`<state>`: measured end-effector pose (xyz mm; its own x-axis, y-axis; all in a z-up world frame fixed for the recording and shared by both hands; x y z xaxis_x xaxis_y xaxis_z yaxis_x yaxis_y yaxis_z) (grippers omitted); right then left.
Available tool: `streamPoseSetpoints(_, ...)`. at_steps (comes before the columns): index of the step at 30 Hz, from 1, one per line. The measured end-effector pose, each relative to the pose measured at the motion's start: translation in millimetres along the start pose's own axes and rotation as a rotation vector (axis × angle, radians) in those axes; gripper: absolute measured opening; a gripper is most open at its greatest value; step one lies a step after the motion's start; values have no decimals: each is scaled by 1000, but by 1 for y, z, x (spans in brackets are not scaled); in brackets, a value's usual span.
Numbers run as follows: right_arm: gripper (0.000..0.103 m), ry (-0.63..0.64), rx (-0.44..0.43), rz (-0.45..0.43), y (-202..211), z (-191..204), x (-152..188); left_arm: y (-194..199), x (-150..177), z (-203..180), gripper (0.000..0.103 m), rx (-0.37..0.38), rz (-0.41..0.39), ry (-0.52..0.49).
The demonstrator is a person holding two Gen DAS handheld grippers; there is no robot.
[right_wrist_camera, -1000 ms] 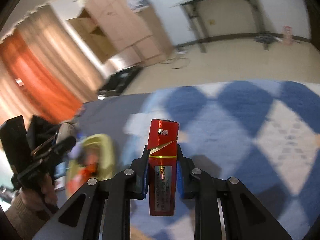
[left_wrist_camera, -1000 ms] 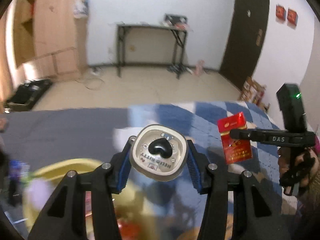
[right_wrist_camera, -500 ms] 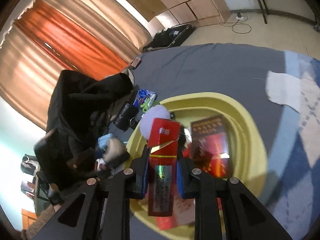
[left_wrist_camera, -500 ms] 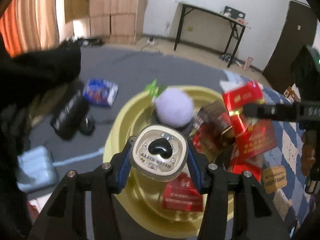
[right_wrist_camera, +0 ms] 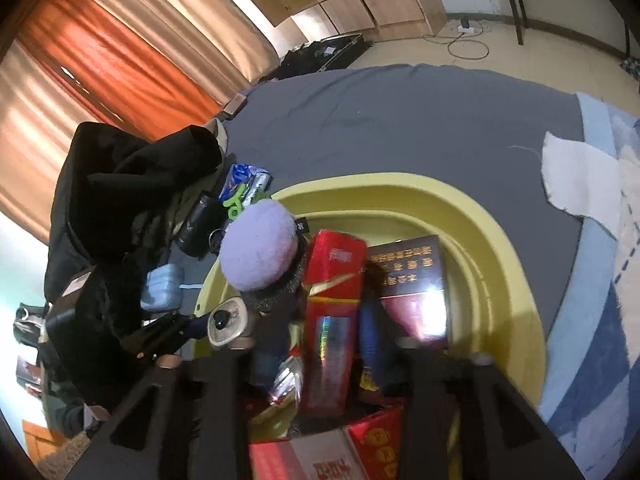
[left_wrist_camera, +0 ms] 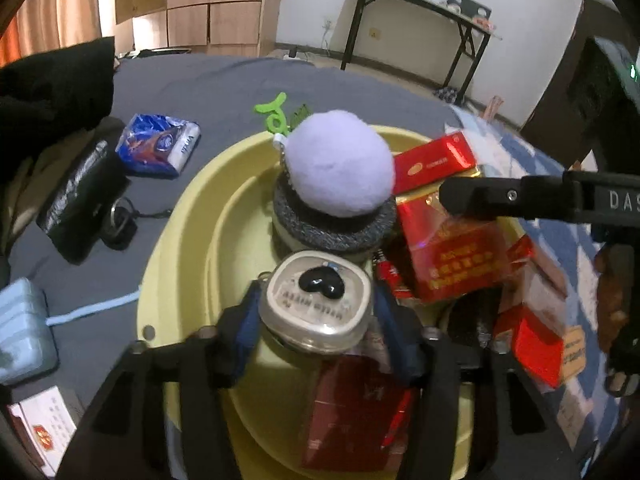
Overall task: Organize rigid objects
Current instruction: 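Lower the tall red box and silver tin into the yellow tray, opening both grippers, then withdraw both open grippers from the yellow tray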
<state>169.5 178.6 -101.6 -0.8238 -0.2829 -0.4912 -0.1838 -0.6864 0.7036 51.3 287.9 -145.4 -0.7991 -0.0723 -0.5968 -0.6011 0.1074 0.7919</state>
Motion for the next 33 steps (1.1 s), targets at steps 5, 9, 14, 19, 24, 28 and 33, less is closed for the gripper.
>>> streamPoseSetpoints(5,95,17,-6,-84,40,1,-4,56,-18,-5,103,-3,-209,-2)
streamPoseSetpoints(9,103,127,14,-252,97,-7,-2,111,-37,-17,103,-98,-344,75)
streamPoseSetpoints(14,103,421,84,-267,123,-34,43,130,6,-46,103,-238,-384,239)
streamPoseSetpoints(19,103,522,120,-150,108,-69,95,101,35,-106,103,-333,-224,-30)
streamPoseSetpoints(24,103,594,159,-56,71,-85,142,70,60,-146,103,-238,-122,-154)
streamPoseSetpoints(28,103,623,165,-44,59,-81,147,55,80,-161,103,-202,-10,-111)
streamPoseSetpoints(33,103,608,152,-48,57,-81,147,44,108,-154,103,-208,190,139)
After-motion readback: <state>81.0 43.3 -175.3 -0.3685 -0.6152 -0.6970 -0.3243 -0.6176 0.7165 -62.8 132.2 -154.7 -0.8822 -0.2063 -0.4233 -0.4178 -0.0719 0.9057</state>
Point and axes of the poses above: each gripper's, at about its wrist camera, not at the fingertips, and y roughly against the way its jaws point, z to its left, x to its underside, the point moved 9 cm from there along -y, roughly the way its jaws point, and after that the axes turned 6 degrees about -y, right-handed, at the moved point
